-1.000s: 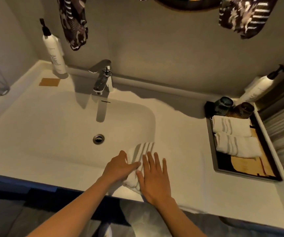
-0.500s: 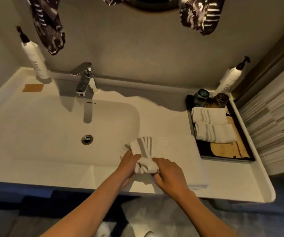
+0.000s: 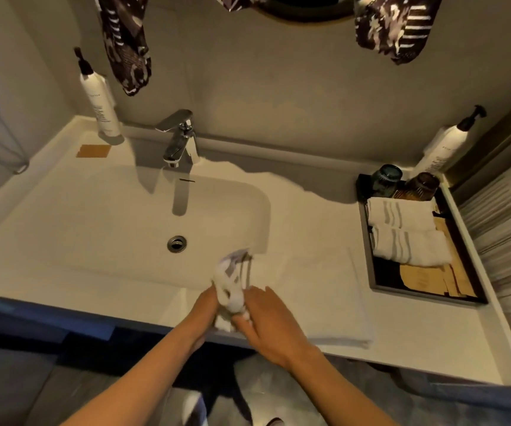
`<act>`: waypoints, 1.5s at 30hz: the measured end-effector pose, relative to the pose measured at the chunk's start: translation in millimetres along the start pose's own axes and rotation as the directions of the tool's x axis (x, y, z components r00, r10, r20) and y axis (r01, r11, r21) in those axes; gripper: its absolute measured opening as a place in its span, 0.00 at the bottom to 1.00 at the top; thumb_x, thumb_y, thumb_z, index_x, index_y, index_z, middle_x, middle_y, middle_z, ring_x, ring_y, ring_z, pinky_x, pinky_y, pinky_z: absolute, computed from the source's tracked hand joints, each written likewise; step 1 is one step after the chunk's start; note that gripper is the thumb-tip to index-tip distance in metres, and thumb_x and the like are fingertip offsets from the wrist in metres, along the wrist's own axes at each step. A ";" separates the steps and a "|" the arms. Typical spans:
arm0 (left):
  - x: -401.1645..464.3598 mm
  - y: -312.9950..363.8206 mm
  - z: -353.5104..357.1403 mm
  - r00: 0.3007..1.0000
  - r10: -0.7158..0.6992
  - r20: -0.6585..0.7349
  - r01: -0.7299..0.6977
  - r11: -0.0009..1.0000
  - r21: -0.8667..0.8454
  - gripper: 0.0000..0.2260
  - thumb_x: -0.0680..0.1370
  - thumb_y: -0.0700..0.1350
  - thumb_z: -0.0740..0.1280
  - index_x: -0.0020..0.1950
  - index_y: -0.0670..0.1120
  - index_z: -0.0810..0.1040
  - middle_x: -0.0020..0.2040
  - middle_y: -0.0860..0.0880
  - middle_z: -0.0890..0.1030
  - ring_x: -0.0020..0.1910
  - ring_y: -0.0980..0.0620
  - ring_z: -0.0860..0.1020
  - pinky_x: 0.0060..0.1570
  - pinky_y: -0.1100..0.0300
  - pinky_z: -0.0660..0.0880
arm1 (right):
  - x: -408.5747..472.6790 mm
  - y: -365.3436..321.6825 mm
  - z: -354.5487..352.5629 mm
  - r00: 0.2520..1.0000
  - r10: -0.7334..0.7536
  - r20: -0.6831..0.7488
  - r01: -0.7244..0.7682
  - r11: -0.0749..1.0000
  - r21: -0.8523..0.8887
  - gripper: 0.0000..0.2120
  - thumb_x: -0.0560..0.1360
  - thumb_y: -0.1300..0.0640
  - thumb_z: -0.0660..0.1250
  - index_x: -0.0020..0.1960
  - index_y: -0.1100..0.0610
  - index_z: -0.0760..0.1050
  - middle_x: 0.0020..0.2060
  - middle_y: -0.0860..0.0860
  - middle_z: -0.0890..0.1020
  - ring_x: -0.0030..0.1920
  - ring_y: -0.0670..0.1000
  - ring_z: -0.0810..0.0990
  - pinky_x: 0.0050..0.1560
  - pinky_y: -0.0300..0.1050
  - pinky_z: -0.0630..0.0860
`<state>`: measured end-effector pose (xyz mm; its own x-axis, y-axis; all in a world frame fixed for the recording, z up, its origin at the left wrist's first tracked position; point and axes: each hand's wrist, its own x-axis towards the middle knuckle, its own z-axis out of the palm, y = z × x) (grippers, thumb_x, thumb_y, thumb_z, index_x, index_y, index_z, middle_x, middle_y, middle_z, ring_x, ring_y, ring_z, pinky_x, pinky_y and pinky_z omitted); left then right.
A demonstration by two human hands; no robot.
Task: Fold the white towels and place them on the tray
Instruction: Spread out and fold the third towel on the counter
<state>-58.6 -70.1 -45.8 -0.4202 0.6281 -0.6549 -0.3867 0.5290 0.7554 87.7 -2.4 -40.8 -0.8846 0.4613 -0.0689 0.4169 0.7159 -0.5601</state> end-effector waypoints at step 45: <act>30.4 -46.4 35.6 0.756 0.529 0.385 -0.405 -0.084 0.911 0.27 0.83 0.59 0.46 0.80 0.50 0.48 0.81 0.49 0.48 0.79 0.50 0.48 0.76 0.48 0.46 | -74.7 131.2 -12.3 0.865 0.447 -0.229 -0.502 0.785 -0.364 0.32 0.81 0.37 0.41 0.80 0.49 0.43 0.80 0.49 0.46 0.79 0.49 0.43 0.77 0.57 0.47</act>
<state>-24.3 -55.3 -100.1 -0.2059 0.9746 -0.0882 0.9502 0.2207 0.2201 211.1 63.6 -98.9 -0.5306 0.8390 -0.1206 0.8472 0.5208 -0.1047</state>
